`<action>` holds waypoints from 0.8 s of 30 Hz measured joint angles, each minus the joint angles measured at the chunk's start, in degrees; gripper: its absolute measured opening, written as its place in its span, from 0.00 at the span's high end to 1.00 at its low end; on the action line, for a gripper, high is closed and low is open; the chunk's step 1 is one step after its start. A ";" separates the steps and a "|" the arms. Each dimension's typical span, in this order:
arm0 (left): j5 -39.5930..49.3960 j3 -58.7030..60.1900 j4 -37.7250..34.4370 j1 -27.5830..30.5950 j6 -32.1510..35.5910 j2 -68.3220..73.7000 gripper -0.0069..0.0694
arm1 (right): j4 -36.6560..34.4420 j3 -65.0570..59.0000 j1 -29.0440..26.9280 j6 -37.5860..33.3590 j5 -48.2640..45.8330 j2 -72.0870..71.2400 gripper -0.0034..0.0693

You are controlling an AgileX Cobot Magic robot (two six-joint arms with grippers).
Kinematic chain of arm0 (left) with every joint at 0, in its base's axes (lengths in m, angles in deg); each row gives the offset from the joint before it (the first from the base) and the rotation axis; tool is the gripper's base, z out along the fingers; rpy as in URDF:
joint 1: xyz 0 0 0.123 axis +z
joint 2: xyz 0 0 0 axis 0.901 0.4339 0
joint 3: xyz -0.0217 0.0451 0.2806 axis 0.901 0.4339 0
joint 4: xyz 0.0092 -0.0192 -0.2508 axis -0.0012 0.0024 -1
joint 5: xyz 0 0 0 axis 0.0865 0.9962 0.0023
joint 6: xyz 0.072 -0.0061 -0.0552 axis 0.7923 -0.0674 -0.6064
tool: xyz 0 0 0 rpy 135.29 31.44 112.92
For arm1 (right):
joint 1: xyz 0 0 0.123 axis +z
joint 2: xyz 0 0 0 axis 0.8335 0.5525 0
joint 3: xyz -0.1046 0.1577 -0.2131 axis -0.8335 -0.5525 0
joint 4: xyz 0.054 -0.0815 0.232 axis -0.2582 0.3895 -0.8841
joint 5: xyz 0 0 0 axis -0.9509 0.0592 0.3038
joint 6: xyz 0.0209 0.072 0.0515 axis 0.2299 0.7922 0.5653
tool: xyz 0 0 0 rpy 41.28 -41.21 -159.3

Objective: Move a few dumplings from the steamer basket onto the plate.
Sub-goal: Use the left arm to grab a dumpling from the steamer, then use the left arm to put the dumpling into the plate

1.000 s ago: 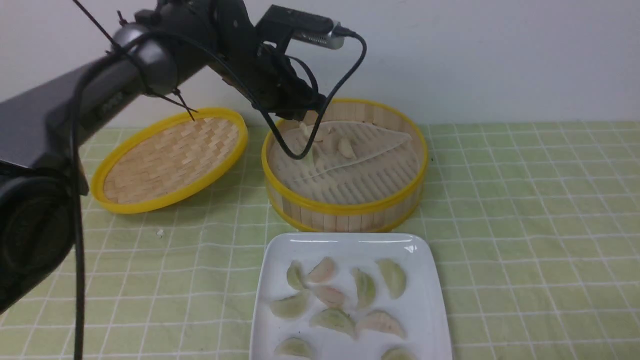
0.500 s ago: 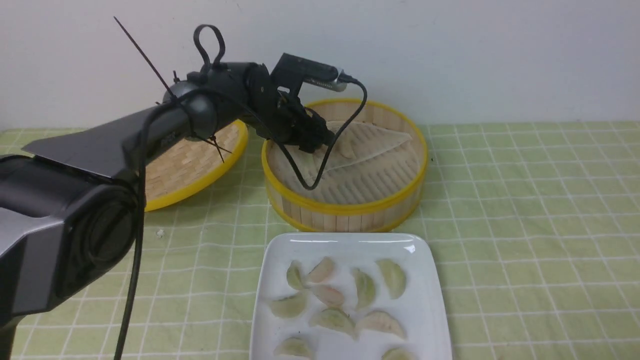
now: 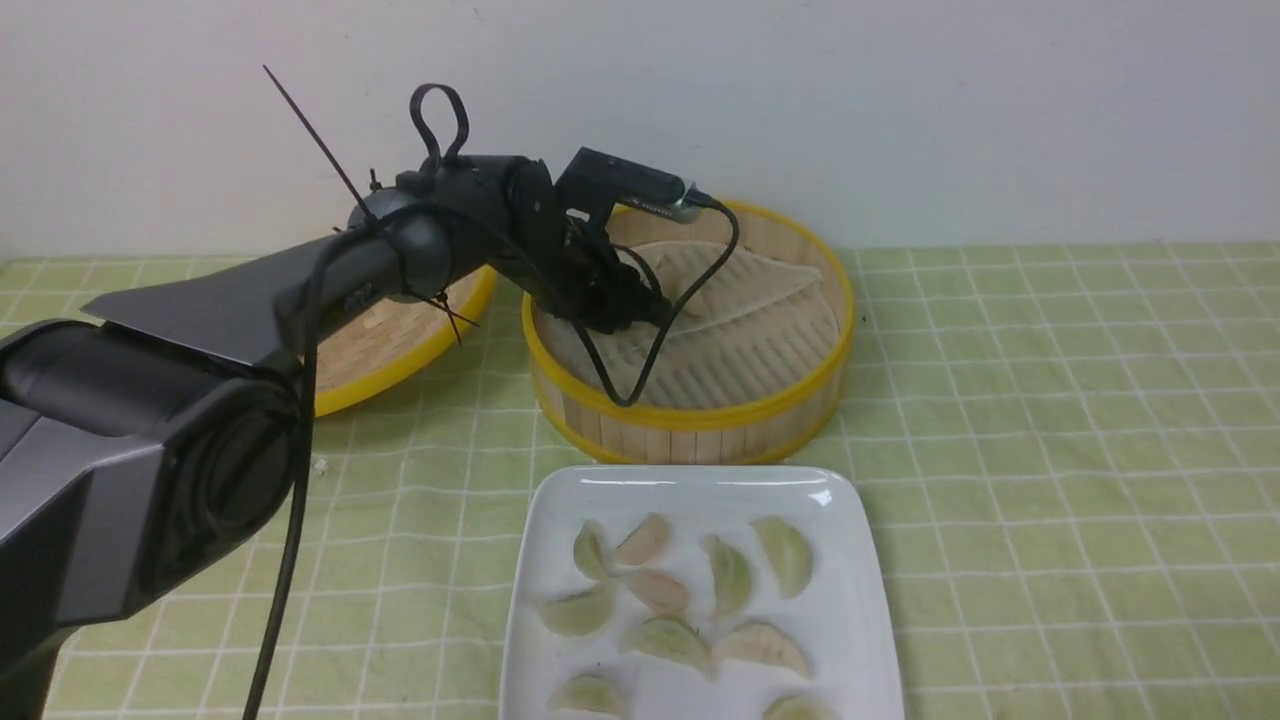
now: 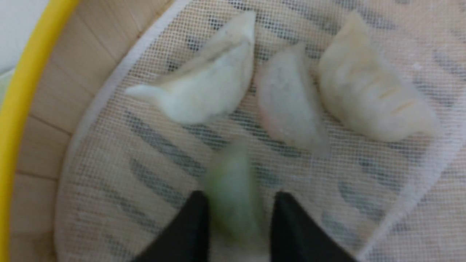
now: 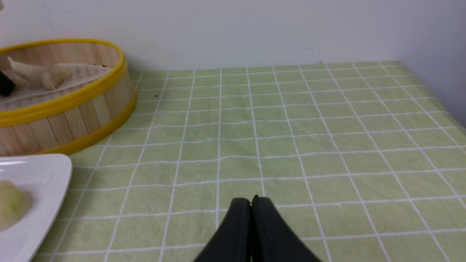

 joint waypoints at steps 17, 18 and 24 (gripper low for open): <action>22.68 0.11 0.36 0.00 0.00 -18.82 0.85 | 0.00 0.00 0.00 0.00 0.00 0.00 0.97; 24.49 0.11 0.42 0.00 0.00 -19.83 0.85 | 0.00 0.00 0.00 0.00 0.00 0.00 0.97; 34.88 0.11 -0.64 0.00 0.00 -23.18 0.85 | 0.00 0.00 0.00 0.00 0.00 0.00 0.97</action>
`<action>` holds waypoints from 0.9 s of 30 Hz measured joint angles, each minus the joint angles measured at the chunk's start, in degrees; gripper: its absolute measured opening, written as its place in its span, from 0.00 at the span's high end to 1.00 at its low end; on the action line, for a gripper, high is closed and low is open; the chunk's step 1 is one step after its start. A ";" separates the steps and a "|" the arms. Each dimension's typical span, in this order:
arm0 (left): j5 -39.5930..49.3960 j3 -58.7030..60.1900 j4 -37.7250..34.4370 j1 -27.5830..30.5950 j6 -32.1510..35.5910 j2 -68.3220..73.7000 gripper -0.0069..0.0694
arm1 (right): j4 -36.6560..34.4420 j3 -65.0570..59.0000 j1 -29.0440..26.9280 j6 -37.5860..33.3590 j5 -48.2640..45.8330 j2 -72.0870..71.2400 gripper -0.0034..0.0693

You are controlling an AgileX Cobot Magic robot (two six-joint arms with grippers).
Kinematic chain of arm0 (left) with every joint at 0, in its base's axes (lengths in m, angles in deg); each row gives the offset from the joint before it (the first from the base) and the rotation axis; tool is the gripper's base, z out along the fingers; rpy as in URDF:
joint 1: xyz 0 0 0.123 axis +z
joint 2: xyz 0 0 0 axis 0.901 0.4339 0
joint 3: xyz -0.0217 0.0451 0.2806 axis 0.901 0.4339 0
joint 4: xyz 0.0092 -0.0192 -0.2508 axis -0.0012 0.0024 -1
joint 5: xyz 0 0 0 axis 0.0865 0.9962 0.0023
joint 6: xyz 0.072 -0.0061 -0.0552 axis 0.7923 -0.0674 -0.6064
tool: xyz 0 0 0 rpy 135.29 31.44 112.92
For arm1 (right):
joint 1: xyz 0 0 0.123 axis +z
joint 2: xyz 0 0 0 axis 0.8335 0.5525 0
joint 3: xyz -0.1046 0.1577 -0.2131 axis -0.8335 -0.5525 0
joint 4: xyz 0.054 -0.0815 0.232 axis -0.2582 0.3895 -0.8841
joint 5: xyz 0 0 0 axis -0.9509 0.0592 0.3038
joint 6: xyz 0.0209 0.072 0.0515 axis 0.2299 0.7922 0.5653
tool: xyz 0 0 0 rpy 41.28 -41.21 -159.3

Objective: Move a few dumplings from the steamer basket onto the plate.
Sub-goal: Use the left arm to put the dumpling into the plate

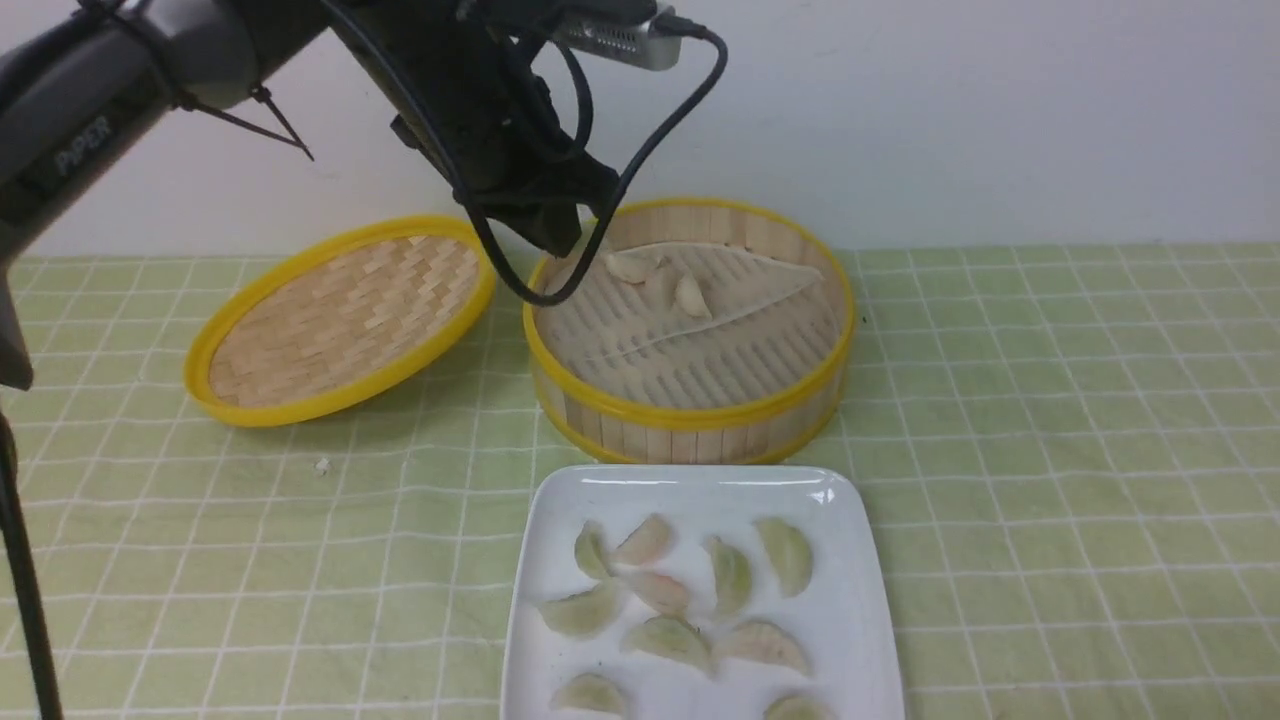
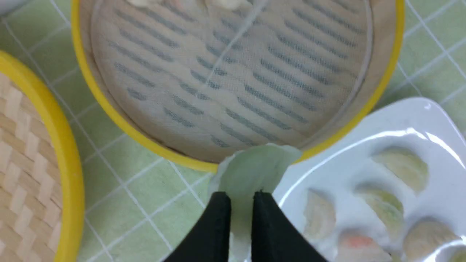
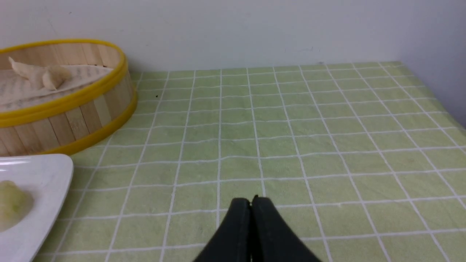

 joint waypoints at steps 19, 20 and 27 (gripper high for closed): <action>-5.17 24.90 -8.38 -9.86 2.88 -0.14 0.85 | 0.00 0.00 0.00 0.00 0.00 0.00 0.97; -6.56 24.95 -8.38 -10.44 2.95 -0.03 0.85 | 0.00 0.00 0.00 0.00 0.00 0.00 0.97; -12.35 24.95 -6.71 -12.82 2.50 -0.03 0.75 | 0.00 0.00 0.00 0.00 0.00 0.00 0.97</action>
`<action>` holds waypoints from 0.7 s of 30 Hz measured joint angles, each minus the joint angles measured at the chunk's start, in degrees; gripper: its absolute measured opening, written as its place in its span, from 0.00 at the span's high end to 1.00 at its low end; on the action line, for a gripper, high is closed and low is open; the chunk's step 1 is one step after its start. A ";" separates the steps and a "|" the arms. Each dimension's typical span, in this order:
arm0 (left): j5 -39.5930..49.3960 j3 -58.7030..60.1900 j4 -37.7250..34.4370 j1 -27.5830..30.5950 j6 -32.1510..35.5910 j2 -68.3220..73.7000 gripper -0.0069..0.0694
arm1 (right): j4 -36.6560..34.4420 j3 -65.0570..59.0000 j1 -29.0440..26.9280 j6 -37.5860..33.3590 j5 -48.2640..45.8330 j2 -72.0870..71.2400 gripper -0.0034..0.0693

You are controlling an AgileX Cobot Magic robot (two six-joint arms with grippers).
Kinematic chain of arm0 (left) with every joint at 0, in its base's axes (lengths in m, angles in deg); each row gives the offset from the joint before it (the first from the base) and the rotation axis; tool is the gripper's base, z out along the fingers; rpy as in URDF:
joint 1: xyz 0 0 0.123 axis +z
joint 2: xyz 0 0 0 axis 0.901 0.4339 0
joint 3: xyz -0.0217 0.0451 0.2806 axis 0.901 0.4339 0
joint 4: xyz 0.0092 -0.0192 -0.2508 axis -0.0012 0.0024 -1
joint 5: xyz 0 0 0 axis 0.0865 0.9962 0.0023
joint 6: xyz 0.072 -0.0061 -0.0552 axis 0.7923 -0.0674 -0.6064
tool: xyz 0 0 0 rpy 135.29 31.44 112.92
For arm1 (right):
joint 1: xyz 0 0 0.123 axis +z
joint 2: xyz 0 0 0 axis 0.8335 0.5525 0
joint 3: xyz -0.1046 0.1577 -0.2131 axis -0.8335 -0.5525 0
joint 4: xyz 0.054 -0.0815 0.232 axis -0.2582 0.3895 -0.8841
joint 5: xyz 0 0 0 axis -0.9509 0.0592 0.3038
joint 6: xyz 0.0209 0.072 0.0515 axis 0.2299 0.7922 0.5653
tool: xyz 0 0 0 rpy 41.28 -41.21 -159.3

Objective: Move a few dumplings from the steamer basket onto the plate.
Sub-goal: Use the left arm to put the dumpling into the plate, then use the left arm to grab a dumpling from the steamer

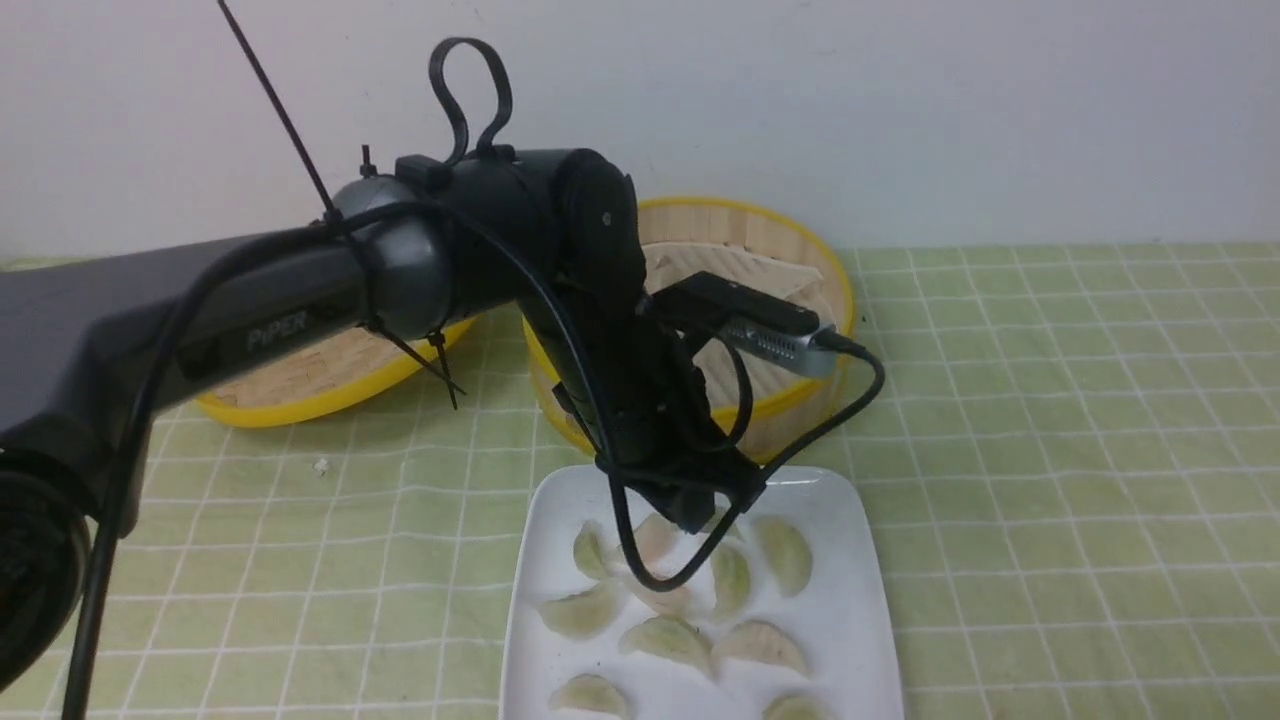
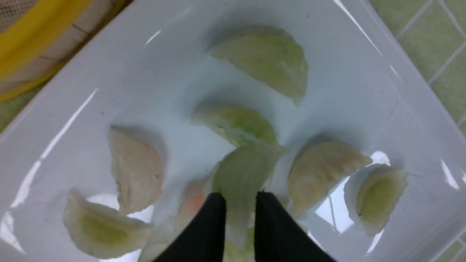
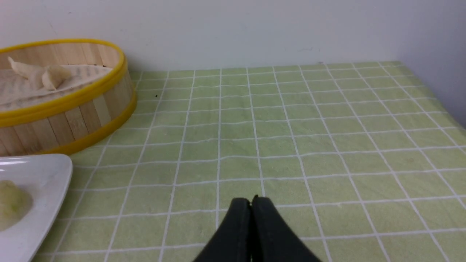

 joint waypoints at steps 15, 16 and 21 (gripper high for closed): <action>-16.92 -9.32 13.19 1.30 -11.05 1.21 0.50 | 0.00 0.00 0.00 0.00 0.00 0.00 0.97; -18.27 -11.02 14.62 2.03 -12.94 1.87 0.56 | 0.00 0.00 0.00 0.00 0.00 0.00 0.97; -19.11 -21.55 14.83 6.45 -14.66 7.71 0.86 | 0.00 0.00 0.00 0.00 0.00 0.00 0.97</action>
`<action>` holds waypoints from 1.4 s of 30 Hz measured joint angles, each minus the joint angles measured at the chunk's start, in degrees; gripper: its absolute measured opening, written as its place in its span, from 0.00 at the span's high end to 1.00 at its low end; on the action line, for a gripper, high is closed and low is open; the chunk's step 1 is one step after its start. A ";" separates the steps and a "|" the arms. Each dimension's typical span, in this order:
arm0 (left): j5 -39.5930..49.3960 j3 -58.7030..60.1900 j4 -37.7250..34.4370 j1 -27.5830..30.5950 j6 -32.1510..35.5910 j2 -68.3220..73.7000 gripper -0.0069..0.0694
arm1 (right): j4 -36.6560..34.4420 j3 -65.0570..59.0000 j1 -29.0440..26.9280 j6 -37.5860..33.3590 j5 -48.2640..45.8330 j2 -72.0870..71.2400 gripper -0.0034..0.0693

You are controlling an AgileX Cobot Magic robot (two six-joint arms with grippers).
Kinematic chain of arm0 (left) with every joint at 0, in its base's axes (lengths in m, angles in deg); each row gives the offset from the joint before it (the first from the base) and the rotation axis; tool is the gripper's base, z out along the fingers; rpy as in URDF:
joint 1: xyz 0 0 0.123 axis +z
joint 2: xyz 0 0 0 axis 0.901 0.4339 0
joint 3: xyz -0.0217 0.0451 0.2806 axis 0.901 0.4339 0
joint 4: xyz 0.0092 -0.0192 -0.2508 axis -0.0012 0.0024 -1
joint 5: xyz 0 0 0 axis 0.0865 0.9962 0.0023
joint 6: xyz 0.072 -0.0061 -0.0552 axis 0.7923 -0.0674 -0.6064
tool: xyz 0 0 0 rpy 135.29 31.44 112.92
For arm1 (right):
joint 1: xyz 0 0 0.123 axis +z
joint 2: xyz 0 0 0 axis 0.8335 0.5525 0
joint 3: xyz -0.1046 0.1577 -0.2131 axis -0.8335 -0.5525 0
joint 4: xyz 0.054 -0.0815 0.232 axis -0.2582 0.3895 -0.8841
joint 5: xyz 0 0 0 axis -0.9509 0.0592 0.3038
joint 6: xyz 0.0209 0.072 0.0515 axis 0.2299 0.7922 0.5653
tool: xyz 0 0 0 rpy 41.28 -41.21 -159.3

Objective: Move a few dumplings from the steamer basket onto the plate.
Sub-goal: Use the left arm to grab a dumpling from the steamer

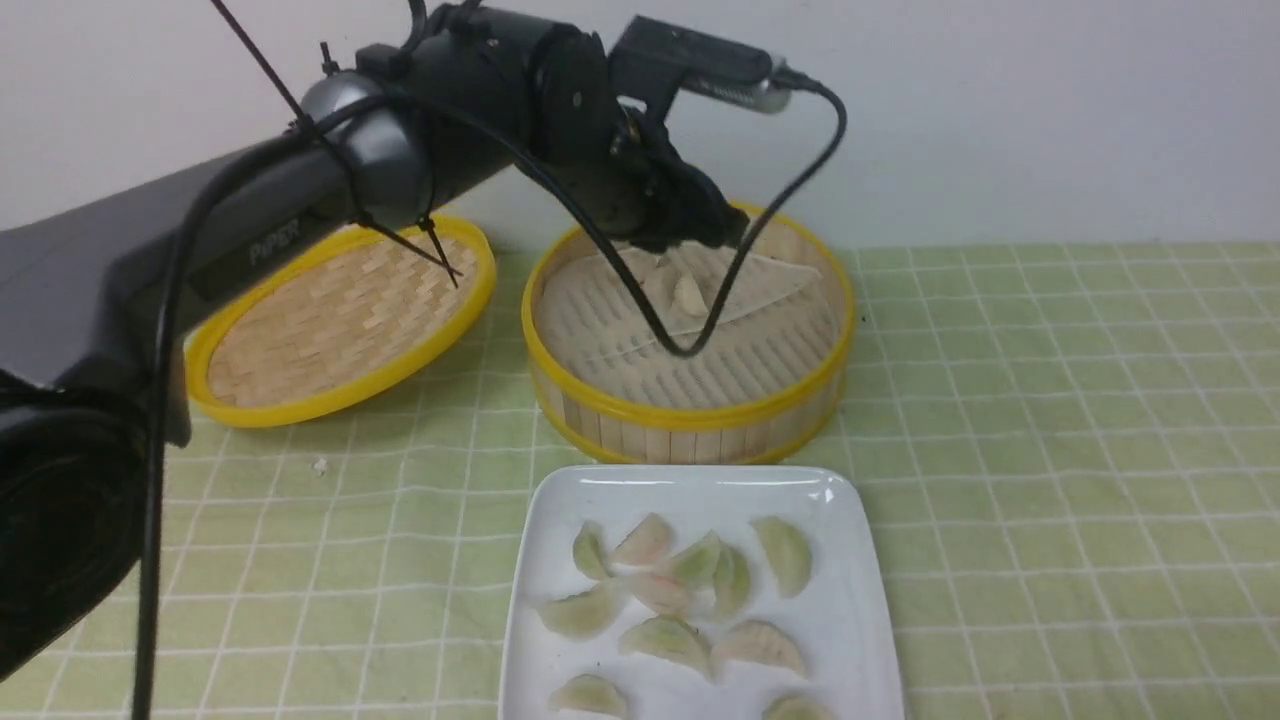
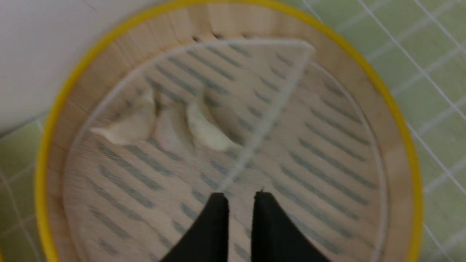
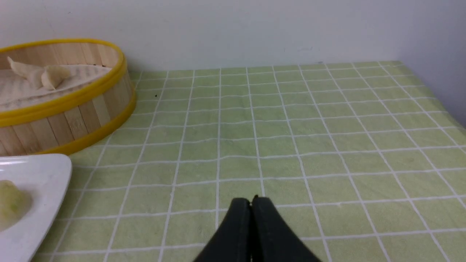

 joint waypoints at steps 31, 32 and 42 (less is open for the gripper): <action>3.10 -22.45 -1.80 5.43 10.19 21.47 0.38 | 0.00 0.00 0.00 0.00 0.00 0.00 0.97; 3.10 -22.45 -1.70 5.81 10.12 21.47 0.38 | 0.00 0.00 0.00 0.00 0.00 0.00 0.97; 0.26 -22.49 -2.37 6.42 12.63 23.28 0.38 | 0.00 0.00 0.00 0.00 0.00 0.00 0.97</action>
